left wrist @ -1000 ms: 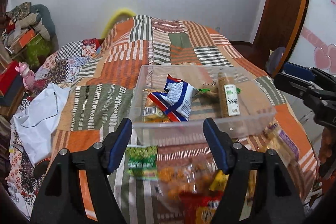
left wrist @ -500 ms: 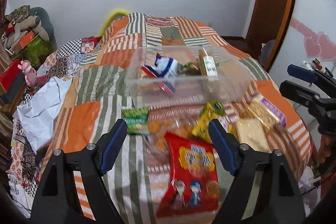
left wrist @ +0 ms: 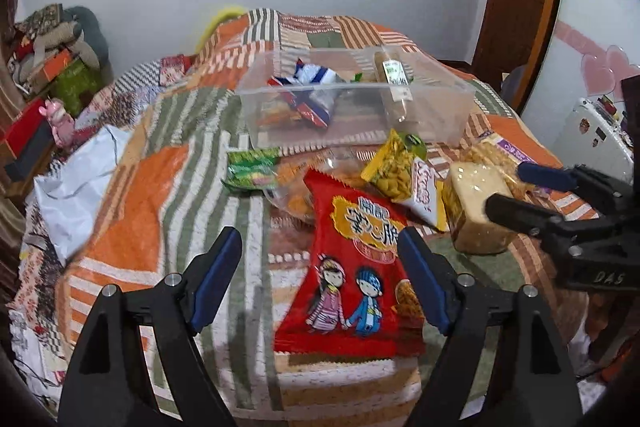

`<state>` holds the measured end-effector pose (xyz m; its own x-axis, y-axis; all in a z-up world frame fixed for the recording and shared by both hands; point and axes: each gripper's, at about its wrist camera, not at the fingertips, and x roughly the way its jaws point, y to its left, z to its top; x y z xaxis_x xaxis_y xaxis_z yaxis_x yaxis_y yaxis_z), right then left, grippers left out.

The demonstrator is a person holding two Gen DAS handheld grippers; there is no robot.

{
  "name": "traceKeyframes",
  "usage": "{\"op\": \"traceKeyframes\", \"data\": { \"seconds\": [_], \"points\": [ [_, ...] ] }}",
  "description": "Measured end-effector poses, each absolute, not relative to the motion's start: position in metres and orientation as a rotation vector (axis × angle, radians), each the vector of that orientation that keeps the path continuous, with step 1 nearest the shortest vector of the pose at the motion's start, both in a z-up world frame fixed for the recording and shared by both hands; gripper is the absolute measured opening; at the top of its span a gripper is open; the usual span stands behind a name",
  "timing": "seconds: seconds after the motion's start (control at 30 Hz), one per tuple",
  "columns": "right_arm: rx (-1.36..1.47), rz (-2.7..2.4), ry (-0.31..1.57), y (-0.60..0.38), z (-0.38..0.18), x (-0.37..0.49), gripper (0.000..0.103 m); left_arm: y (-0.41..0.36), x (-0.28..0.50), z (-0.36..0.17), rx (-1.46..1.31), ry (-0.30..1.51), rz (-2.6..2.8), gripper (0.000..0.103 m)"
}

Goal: Organize snacks
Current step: 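Grasp the red snack bag with left gripper while right gripper grasps bread loaf, then lift red bag toward the box with left gripper while right gripper lifts bread loaf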

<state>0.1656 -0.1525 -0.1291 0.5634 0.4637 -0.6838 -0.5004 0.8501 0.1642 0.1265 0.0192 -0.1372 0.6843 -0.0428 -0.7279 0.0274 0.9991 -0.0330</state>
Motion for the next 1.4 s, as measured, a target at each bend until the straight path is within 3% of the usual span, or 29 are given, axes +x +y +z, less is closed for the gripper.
{"op": "traceKeyframes", "data": {
  "seconds": [0.4,0.6,0.77,0.93,1.03,1.4],
  "points": [
    [-0.067,0.51,0.835,-0.142,-0.148,0.174,0.079,0.013,0.132,-0.161,-0.095,0.852,-0.056,0.08],
    [-0.048,0.523,0.834,-0.156,-0.148,0.168,0.067,0.008,0.132,-0.168,-0.131,0.875,-0.075,0.079],
    [-0.03,0.526,0.825,-0.169,-0.148,0.164,0.058,0.004,0.126,-0.165,-0.135,0.854,-0.071,0.061],
    [-0.017,0.517,0.812,-0.176,-0.146,0.161,0.055,0.002,0.118,-0.156,-0.146,0.813,-0.083,0.04],
    [-0.019,0.515,0.805,-0.176,-0.143,0.159,0.054,-0.001,0.114,-0.152,-0.143,0.796,-0.089,0.033],
    [0.014,0.535,0.762,-0.18,-0.129,0.153,0.053,-0.002,0.105,-0.136,-0.139,0.75,-0.099,0.025]
  ]
}}
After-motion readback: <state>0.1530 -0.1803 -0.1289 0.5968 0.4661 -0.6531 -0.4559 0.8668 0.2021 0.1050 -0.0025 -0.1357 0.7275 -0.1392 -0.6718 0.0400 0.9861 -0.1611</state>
